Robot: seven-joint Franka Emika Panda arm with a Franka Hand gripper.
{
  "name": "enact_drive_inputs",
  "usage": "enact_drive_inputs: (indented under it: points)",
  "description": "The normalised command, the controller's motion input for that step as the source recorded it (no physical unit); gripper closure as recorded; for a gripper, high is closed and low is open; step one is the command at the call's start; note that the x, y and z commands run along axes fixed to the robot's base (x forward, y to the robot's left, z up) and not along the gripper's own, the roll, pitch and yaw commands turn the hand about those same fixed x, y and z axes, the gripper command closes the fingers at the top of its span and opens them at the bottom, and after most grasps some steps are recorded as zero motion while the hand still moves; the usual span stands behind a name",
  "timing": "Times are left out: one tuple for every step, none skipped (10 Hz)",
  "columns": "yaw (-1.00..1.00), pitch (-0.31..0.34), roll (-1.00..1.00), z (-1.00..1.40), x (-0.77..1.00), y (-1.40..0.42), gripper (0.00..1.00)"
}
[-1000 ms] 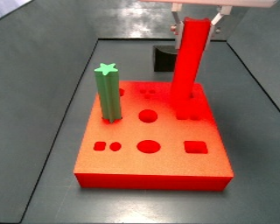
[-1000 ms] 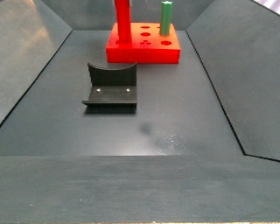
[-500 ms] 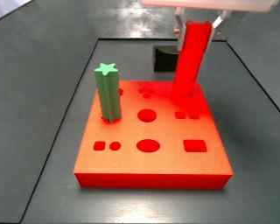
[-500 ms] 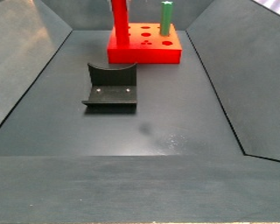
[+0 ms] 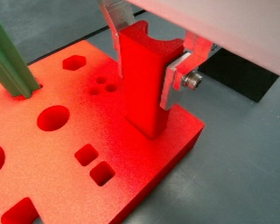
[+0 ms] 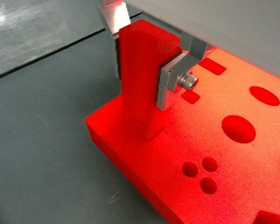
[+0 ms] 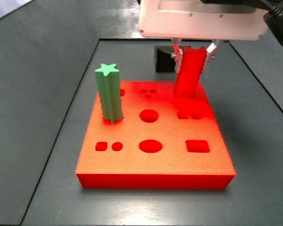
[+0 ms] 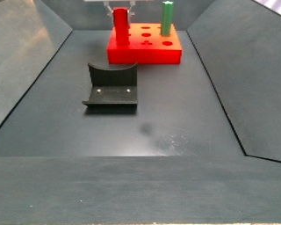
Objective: Pick up the arch object. Move up. Place the arch object on the fixture. Regrasp the arch object. Rotate the arch object. Move to above the board. Insert the arch object.
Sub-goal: Insert the arch object.
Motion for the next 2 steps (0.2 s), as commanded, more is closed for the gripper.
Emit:
enact_drive_inputs:
  points:
    - [0.00,-0.100,0.00,-0.15,0.00,0.00,1.00]
    - [0.00,0.000,0.00,0.00,0.00,0.01,1.00]
